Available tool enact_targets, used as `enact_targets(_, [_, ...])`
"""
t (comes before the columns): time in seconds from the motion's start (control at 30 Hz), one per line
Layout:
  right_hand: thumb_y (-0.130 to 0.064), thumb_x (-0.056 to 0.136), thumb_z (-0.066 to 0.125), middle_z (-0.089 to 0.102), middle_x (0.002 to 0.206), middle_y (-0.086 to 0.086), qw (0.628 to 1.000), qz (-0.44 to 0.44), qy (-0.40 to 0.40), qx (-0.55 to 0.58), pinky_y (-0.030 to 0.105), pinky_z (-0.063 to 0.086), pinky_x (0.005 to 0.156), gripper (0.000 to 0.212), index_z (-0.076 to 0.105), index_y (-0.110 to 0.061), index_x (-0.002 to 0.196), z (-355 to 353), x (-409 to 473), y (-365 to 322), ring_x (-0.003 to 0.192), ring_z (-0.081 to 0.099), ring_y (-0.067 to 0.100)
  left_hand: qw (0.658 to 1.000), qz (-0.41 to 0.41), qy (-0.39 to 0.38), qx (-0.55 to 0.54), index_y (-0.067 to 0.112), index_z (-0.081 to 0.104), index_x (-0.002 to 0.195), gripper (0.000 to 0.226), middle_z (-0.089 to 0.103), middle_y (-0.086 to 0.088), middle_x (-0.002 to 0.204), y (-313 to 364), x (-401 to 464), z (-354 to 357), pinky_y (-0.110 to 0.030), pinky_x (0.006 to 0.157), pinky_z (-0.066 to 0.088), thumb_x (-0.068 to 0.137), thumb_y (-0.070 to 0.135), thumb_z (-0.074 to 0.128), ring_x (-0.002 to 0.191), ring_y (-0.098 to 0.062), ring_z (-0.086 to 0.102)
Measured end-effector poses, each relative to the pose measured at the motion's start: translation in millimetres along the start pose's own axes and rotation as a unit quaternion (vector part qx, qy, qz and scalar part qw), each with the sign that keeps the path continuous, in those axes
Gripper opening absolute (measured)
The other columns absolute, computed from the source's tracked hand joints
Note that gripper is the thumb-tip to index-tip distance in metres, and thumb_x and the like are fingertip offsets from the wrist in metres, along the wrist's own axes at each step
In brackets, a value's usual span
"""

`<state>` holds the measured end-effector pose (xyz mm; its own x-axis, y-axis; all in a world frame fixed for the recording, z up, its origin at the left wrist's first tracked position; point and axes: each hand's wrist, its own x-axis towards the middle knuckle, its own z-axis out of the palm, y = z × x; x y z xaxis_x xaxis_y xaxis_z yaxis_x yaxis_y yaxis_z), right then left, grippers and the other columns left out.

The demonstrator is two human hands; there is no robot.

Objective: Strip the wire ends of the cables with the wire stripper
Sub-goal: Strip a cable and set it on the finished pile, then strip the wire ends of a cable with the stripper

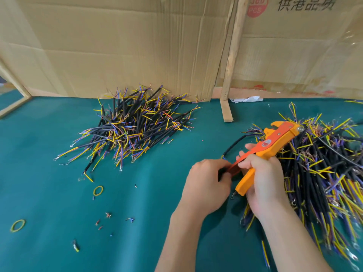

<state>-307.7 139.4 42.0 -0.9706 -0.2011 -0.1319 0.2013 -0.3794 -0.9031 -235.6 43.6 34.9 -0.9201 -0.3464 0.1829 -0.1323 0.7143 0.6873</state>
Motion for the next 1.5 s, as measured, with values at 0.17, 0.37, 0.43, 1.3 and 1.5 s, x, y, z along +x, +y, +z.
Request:
enact_targets(0.17, [0.018,0.078,0.031,0.071,0.120,0.016,0.993,0.049,-0.054,0.098,0.041,0.051,0.098,0.041,0.060,-0.005,0.097,-3,-1,-2,0.112,0.070,0.030,0.990,-0.049,0.062,-0.116,0.027,0.075,0.093,0.020,0.073,0.014,0.075,-8,-1,-17,-0.016,0.067,0.048,0.084,0.017,0.060,0.070,-0.004,0.065])
enact_targets(0.37, [0.005,0.046,0.046,0.065,0.124,0.032,0.929,0.198,-0.203,0.237,0.048,0.049,0.101,0.055,0.057,-0.001,0.100,15,-19,0,0.118,0.065,0.045,0.951,-0.130,0.269,-0.076,0.023,0.074,0.090,0.015,0.072,0.014,0.091,-32,-2,-34,-0.027,0.089,0.047,0.087,0.013,0.063,0.096,-0.010,0.065])
enact_targets(0.43, [0.005,0.045,0.050,0.065,0.113,0.023,0.933,0.218,-0.197,0.207,0.050,0.044,0.110,0.054,0.060,0.002,0.099,24,-26,10,0.119,0.065,0.039,0.951,-0.156,0.264,0.044,0.020,0.071,0.111,0.025,0.063,-0.004,0.126,-44,-4,-37,-0.032,0.112,0.026,0.088,0.014,0.062,0.136,-0.029,0.042])
enact_targets(1.3, [0.002,0.048,0.045,0.062,0.106,0.017,0.980,0.161,-0.112,0.036,0.047,0.057,0.093,0.051,0.060,-0.003,0.096,25,-21,16,0.099,0.075,0.034,0.934,-0.183,0.140,0.272,0.013,0.068,0.114,0.023,0.057,-0.013,0.117,-77,59,-75,-0.043,0.082,0.047,0.095,0.017,0.055,0.114,-0.035,0.046])
enact_targets(1.5, [0.004,0.050,0.046,0.057,0.109,0.018,0.973,0.176,-0.127,0.074,0.047,0.061,0.089,0.050,0.059,0.000,0.098,19,-16,16,0.102,0.073,0.037,0.947,-0.212,0.129,0.204,0.012,0.071,0.098,0.016,0.068,-0.012,0.109,-65,70,-82,-0.040,0.092,0.046,0.083,0.014,0.064,0.108,-0.037,0.055])
